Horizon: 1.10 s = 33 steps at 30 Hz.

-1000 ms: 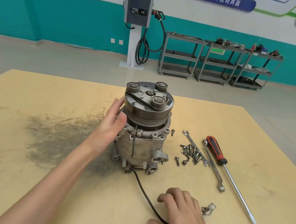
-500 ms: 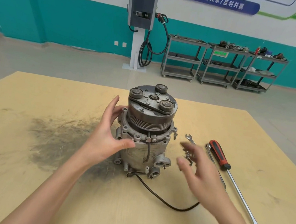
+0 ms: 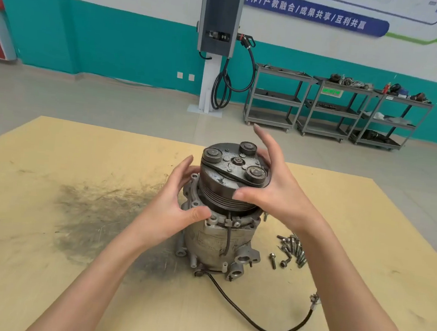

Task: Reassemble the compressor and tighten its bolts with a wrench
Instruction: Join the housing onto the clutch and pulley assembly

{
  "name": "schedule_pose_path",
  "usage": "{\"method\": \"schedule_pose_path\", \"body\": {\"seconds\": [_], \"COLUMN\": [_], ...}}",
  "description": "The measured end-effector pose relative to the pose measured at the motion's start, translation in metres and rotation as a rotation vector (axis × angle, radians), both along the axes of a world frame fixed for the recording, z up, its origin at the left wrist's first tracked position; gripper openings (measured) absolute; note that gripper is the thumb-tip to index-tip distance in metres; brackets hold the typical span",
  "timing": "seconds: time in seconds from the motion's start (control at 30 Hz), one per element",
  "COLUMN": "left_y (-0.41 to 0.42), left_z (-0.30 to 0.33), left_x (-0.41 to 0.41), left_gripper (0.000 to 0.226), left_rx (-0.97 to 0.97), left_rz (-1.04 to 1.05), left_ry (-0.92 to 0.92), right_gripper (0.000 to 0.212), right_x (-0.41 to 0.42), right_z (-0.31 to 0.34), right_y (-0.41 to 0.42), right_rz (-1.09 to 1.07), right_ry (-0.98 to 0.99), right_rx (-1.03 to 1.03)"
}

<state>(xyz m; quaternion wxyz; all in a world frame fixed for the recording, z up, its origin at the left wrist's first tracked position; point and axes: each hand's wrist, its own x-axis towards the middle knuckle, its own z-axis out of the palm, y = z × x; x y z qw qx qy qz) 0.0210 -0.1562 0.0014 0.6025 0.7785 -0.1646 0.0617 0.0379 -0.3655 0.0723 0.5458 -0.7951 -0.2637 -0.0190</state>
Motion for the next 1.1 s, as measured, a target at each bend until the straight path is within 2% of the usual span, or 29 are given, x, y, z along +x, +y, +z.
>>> {"method": "schedule_pose_path", "body": {"seconds": [0.1, 0.23, 0.43, 0.6, 0.73, 1.1], "left_y": [0.002, 0.001, 0.001, -0.010, -0.019, -0.029], "left_z": [0.001, -0.003, 0.002, 0.032, 0.052, 0.060], "left_x": [0.007, 0.011, 0.013, 0.012, 0.018, 0.018], "left_gripper": [0.136, 0.114, 0.126, 0.108, 0.120, 0.112], "left_rx": [0.019, 0.009, -0.025, 0.044, 0.123, 0.063], "left_rz": [-0.037, -0.075, -0.136, -0.125, -0.134, 0.017], "left_ry": [0.006, 0.040, 0.049, -0.029, -0.059, -0.207], "right_gripper": [0.128, 0.090, 0.077, 0.080, 0.084, 0.089], "right_x": [0.000, 0.002, 0.009, 0.013, 0.014, 0.021], "right_z": [-0.012, -0.021, -0.012, -0.010, -0.011, 0.000], "right_y": [0.005, 0.013, 0.007, 0.007, 0.007, 0.004], "right_rz": [-0.045, -0.109, -0.018, -0.004, -0.011, 0.045], "right_ry": [0.005, -0.083, -0.094, -0.129, -0.139, -0.177], "right_rx": [0.138, 0.256, 0.177, 0.137, 0.145, 0.234]}}
